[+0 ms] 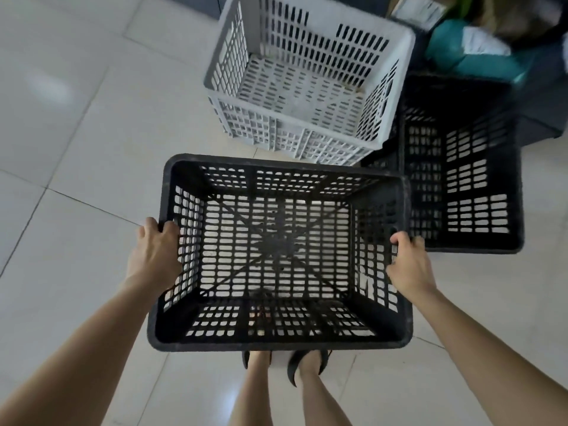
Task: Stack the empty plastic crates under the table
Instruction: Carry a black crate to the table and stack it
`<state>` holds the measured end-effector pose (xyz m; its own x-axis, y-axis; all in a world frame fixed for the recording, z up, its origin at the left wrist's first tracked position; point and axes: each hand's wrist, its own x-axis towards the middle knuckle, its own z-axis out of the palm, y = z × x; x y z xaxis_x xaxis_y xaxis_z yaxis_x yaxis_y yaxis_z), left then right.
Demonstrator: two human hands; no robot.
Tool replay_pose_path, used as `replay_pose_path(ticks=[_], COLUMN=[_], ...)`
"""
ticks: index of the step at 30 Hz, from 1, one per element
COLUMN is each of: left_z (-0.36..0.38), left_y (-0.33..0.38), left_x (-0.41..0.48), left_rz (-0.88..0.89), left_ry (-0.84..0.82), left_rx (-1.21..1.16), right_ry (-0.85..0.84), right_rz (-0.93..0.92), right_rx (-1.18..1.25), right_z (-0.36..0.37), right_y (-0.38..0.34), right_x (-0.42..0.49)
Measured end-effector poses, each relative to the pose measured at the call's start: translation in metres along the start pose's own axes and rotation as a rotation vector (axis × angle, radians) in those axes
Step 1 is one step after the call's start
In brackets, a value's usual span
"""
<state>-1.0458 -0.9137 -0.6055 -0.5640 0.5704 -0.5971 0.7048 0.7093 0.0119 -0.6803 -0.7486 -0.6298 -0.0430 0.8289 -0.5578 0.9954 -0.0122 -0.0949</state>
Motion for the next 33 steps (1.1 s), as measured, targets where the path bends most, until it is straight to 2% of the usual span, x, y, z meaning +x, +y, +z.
replay_pose_path(ticks=[13, 20, 26, 33], left_z=[-0.168, -0.232, -0.264, -0.267], left_y=[0.031, 0.073, 0.159, 0.314], left_x=[-0.168, -0.231, -0.263, -0.3], left_rz=[-0.052, 0.109, 0.279, 0.474], left_ry=[0.105, 0.16, 0.17, 0.176], left_rx=[-0.007, 0.092, 0.168, 0.301], right_ry=[0.074, 0.185, 0.296, 0.351], right_rz=[-0.041, 0.075, 0.209, 0.385], right_rx=[0.053, 0.129, 0.215, 0.312], right_z=[-0.166, -0.244, -0.296, -0.343], right_y=[0.026, 0.071, 0.14, 0.273], right_x=[-0.138, -0.208, -0.247, -0.26])
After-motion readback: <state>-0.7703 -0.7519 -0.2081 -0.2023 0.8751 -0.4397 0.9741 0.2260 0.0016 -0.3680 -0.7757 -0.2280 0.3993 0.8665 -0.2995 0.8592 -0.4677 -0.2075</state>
